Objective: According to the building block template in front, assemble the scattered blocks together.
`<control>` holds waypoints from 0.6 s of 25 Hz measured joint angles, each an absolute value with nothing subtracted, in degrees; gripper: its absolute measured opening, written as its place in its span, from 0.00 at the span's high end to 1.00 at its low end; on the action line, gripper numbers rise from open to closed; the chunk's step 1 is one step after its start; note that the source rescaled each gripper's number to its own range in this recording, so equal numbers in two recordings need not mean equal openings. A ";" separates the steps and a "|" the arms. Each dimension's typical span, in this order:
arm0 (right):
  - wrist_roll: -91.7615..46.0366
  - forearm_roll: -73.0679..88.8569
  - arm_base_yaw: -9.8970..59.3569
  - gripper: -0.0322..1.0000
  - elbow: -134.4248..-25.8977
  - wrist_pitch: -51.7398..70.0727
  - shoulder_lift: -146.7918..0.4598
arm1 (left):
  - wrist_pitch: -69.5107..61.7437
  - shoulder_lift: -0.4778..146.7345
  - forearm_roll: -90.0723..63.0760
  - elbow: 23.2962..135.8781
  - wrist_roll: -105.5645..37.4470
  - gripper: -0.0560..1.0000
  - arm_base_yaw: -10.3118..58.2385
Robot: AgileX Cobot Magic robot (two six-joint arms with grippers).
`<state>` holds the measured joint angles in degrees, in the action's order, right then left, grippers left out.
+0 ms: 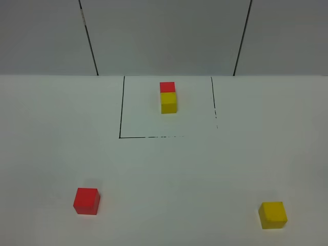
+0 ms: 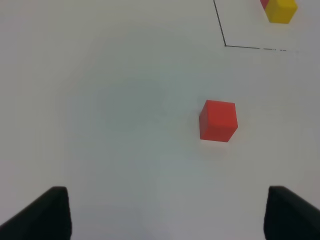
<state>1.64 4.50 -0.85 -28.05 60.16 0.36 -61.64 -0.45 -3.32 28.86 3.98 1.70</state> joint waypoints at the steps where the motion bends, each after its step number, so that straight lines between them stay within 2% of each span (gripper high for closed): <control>1: 1.64 4.50 -0.85 0.36 -28.05 60.16 0.36 | -61.64 -0.45 -3.32 28.86 3.98 0.23 1.70; 15: 1.64 4.50 -0.85 0.36 -28.05 60.16 0.36 | -61.64 -0.45 -3.32 28.86 3.99 0.23 1.70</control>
<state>1.64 4.50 -0.85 -28.05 60.16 0.36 -61.64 -0.45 -3.32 28.86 3.99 1.70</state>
